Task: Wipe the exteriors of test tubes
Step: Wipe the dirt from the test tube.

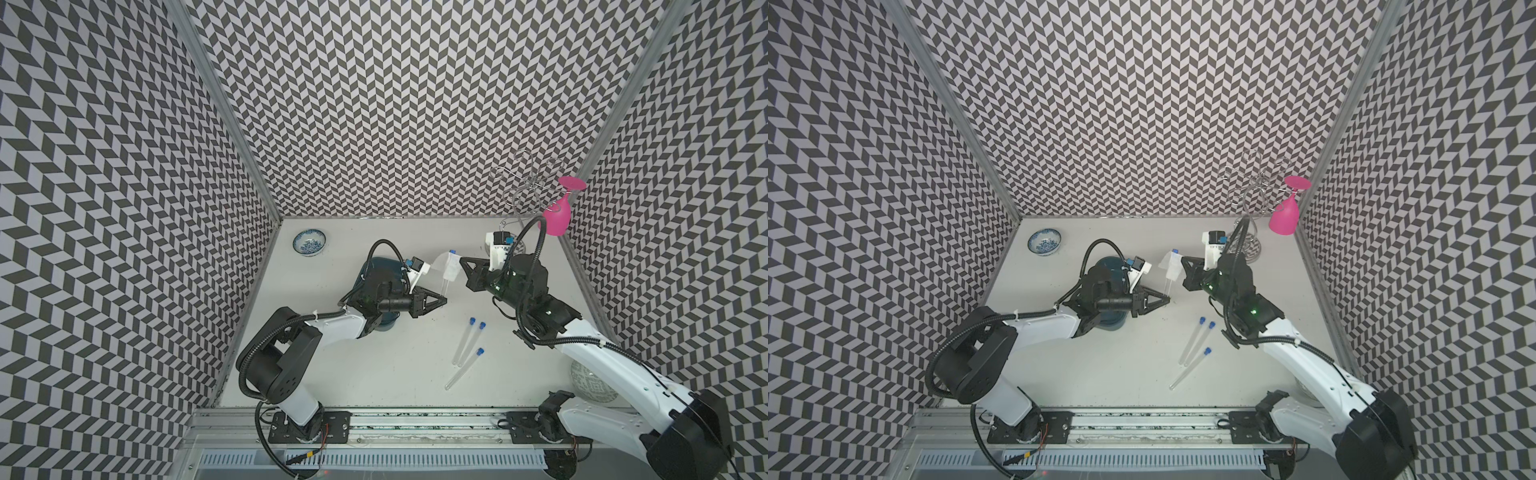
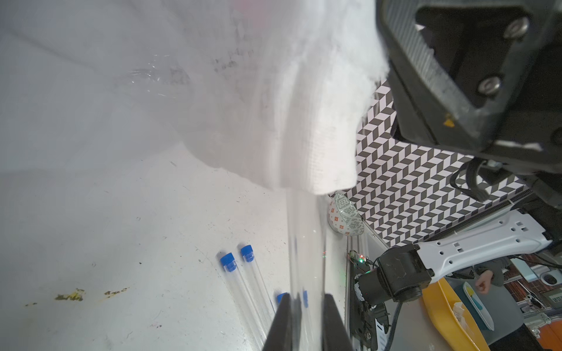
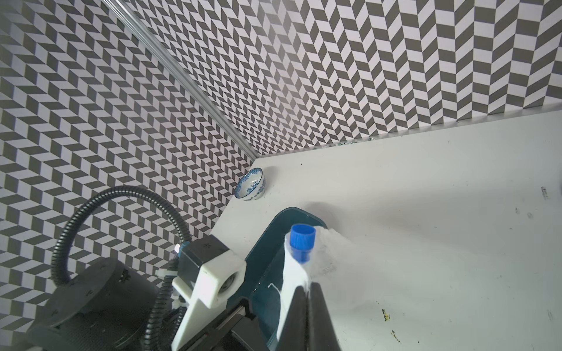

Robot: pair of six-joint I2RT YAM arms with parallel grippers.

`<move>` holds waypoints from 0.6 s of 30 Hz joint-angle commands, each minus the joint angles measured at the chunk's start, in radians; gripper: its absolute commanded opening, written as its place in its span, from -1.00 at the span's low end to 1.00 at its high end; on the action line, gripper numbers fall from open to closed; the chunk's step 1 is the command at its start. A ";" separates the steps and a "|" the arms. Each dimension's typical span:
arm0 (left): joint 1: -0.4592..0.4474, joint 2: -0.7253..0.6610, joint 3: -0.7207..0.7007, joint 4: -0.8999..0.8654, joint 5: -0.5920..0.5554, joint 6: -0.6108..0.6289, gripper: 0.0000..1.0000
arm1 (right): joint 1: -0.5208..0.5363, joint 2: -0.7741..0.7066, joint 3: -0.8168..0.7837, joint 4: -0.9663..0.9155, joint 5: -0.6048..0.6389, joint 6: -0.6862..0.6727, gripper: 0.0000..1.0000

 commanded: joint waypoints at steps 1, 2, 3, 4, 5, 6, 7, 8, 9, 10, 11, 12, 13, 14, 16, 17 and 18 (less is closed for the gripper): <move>0.006 0.017 -0.002 0.005 0.010 0.006 -0.85 | 0.006 -0.031 -0.003 0.049 -0.045 -0.036 -1.00; 0.005 0.020 0.001 0.000 0.010 0.009 -0.85 | 0.006 -0.029 -0.001 0.049 -0.067 -0.039 -1.00; 0.005 0.022 0.003 -0.002 0.009 0.011 -0.85 | 0.006 -0.029 0.001 0.048 -0.088 -0.044 -1.00; 0.008 0.024 0.003 -0.003 0.007 0.011 -0.85 | 0.006 -0.030 0.001 0.046 -0.101 -0.043 -1.00; 0.009 0.024 0.003 -0.002 0.004 0.010 -0.85 | 0.007 -0.033 0.000 0.043 -0.105 -0.041 -1.00; 0.010 0.024 0.003 -0.002 0.001 0.011 -0.85 | 0.006 -0.036 -0.003 0.039 -0.105 -0.037 -1.00; 0.010 0.024 0.003 -0.003 -0.003 0.011 -0.85 | 0.006 -0.042 -0.009 0.035 -0.103 -0.035 -1.00; 0.011 0.024 0.003 -0.004 -0.005 0.011 -0.85 | 0.005 -0.047 -0.015 0.035 -0.098 -0.032 -1.00; 0.013 0.024 0.002 -0.004 -0.006 0.010 -0.85 | 0.005 -0.051 -0.023 0.032 -0.090 -0.030 -1.00; 0.013 0.024 0.002 -0.006 -0.008 0.013 -0.85 | 0.006 -0.053 -0.029 0.025 -0.083 -0.028 -1.00; 0.014 0.023 0.002 -0.006 -0.007 0.013 -0.85 | 0.005 -0.053 -0.034 0.015 -0.076 -0.027 -1.00; 0.016 0.023 0.001 -0.010 -0.008 0.017 -0.85 | 0.004 -0.055 -0.040 0.005 -0.069 -0.025 -1.00; 0.017 0.021 0.000 -0.012 -0.007 0.018 -0.85 | 0.004 -0.055 -0.045 -0.007 -0.060 -0.018 -1.00; 0.019 0.017 -0.001 -0.015 -0.010 0.022 -0.85 | 0.004 -0.058 -0.054 -0.019 -0.043 -0.012 -1.00; 0.023 0.010 -0.010 -0.016 -0.017 0.026 -0.85 | 0.001 -0.065 -0.080 -0.034 -0.008 0.008 -1.00; 0.026 0.005 -0.013 -0.017 -0.021 0.027 -0.85 | -0.001 -0.072 -0.099 -0.031 -0.001 0.017 -1.00; 0.028 0.003 -0.014 -0.017 -0.023 0.029 -0.85 | -0.006 -0.081 -0.117 -0.023 0.002 0.028 -1.00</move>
